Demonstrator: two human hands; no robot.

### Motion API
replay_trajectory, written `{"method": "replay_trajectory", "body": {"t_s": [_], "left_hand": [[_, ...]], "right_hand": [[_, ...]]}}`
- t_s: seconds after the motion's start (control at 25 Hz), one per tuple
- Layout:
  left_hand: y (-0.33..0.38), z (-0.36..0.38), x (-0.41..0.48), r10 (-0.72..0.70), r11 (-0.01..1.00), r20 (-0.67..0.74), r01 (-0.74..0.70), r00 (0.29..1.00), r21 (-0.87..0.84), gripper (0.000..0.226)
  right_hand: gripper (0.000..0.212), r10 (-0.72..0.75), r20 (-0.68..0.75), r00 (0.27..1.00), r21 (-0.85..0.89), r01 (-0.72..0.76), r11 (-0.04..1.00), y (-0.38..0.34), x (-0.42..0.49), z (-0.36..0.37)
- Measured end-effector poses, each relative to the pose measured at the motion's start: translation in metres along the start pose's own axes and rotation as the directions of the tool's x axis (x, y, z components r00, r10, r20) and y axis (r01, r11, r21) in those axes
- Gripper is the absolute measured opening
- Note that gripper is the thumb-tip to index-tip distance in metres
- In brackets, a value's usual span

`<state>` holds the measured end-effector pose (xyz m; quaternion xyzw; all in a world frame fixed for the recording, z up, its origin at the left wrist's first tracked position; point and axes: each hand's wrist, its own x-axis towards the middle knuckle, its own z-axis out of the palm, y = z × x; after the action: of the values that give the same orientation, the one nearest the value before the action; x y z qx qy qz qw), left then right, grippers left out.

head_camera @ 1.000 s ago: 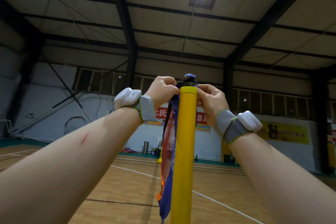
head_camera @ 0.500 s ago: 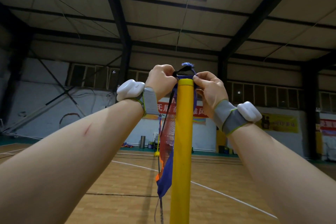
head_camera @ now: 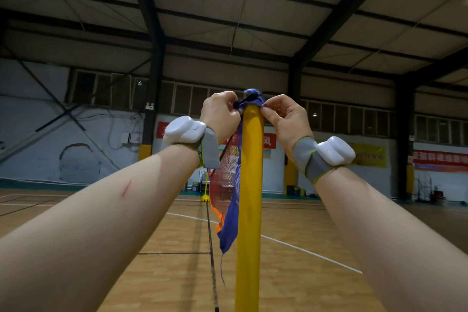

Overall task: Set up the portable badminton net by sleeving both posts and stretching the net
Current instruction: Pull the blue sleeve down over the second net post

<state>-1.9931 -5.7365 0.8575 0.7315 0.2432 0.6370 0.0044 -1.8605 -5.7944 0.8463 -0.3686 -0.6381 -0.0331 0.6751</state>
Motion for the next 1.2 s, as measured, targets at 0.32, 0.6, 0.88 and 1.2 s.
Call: {"method": "replay_trajectory", "body": {"t_s": [0.32, 0.6, 0.88, 1.2], "left_hand": [[-0.029, 0.012, -0.028, -0.017, 0.999, 0.152, 0.022, 0.988, -0.032, 0.008], [-0.049, 0.027, -0.051, -0.053, 0.998, 0.257, 0.048, 0.965, 0.027, 0.008], [-0.048, 0.041, -0.06, -0.1, 0.993, 0.309, 0.074, 0.946, 0.096, 0.012], [-0.026, 0.035, -0.037, -0.174, 0.984, 0.381, 0.169, 0.908, 0.046, 0.015]], "right_hand": [[0.009, 0.057, 0.028, 0.998, -0.046, -0.056, 0.997, 0.02, -0.025, 0.006], [0.003, 0.1, 0.062, 0.993, -0.121, -0.092, 0.988, 0.047, -0.039, 0.004], [0.008, 0.16, 0.123, 0.98, -0.092, -0.149, 0.985, 0.055, -0.035, -0.009], [0.012, 0.23, 0.085, 0.97, 0.056, -0.235, 0.97, 0.058, -0.004, -0.002]]}}
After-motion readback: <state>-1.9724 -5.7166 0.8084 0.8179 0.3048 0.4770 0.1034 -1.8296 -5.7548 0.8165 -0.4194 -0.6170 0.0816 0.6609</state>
